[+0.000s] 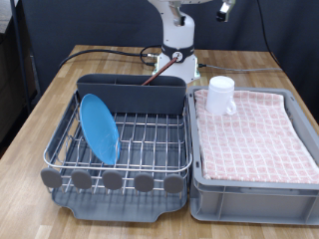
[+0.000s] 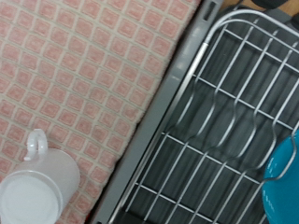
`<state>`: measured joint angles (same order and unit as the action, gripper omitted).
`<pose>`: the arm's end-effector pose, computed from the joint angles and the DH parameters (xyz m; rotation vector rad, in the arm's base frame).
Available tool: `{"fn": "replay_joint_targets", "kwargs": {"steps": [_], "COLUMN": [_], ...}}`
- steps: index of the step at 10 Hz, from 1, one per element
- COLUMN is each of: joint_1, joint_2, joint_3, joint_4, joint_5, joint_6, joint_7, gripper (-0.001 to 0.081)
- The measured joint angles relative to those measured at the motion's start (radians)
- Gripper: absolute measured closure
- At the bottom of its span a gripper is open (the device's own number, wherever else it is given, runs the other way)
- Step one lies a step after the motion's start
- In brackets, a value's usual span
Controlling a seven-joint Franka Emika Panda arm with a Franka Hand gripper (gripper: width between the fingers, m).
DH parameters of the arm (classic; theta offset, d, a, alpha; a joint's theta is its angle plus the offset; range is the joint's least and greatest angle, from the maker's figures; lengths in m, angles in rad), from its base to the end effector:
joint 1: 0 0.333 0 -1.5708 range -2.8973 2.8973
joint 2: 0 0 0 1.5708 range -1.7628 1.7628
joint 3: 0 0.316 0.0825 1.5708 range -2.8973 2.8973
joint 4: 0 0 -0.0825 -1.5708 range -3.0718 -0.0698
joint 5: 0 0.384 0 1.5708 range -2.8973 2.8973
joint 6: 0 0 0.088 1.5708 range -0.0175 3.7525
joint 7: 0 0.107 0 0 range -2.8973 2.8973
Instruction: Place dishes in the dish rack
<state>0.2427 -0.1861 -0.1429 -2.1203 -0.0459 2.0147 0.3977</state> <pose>0.5056 0.0448 0.4988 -3.1046 0.4350 -0.1260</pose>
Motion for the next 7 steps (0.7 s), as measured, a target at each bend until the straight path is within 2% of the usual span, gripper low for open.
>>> {"fn": "replay_joint_targets", "kwargs": {"steps": [4, 5, 7], "joint_1": [0.044, 0.048, 0.048], "joint_2": [-0.043, -0.057, -0.053], "joint_3": [0.076, 0.082, 0.081], "joint_4": [-0.084, -0.1, -0.1], "joint_5": [0.057, 0.062, 0.046], "joint_6": [0.007, 0.007, 0.007], "joint_7": [0.127, 0.153, 0.149], "gripper": [0.0004, 0.0004, 0.0004]}}
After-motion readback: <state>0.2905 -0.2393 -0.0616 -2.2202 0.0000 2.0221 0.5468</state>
